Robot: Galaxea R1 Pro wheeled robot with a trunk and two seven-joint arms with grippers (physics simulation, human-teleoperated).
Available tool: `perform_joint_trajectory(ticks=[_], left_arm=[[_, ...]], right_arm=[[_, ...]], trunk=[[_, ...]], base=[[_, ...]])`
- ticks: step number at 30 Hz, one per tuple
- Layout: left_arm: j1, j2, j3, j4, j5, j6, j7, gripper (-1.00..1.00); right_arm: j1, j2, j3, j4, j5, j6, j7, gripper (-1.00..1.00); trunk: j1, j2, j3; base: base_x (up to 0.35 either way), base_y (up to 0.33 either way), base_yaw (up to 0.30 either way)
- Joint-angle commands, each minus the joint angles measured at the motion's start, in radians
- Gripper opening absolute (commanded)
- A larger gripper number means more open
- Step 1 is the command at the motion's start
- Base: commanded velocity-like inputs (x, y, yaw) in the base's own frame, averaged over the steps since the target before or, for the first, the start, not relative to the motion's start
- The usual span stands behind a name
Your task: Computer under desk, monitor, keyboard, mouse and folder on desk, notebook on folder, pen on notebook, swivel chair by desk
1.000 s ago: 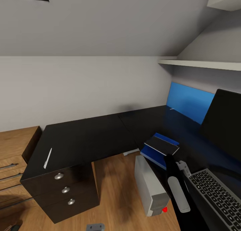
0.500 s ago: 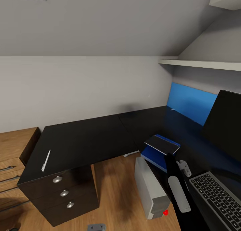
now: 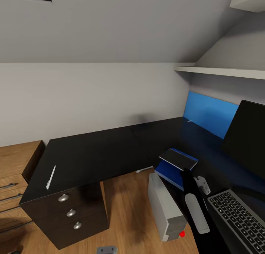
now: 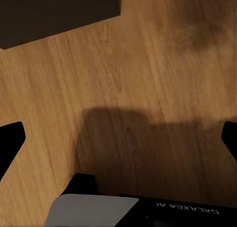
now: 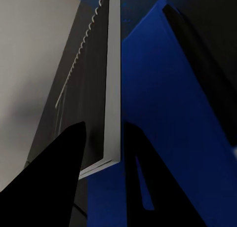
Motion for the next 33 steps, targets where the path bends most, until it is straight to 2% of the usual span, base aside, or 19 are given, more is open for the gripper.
perform_joint_trajectory(ticks=[1,31,32,33], left_arm=[[-0.001,0.001,-0.003,-0.002,0.000,0.005,0.006,1.00],[-0.001,0.000,-0.004,0.001,0.004,0.005,0.005,1.00],[-0.001,0.000,-0.004,0.001,0.004,0.005,0.005,1.00],[-0.001,-0.001,-0.004,0.001,0.004,0.005,0.005,1.00]], right_arm=[[-0.001,0.000,0.000,-0.001,-0.010,-0.006,-0.002,-1.00],[-0.001,0.000,0.001,-0.001,-0.010,-0.004,-0.005,-1.00],[-0.001,0.000,0.001,-0.001,-0.010,-0.004,-0.005,1.00],[-0.001,0.000,0.001,-0.001,-0.010,-0.003,-0.005,1.00]], trunk=[[0.000,-0.001,-0.001],[0.000,-0.001,-0.001],[0.000,-0.001,-0.001],[0.000,-0.001,-0.001]], base=[[0.000,0.000,0.000],[0.000,0.000,0.000],[0.000,0.000,0.000],[0.000,0.000,0.000]])
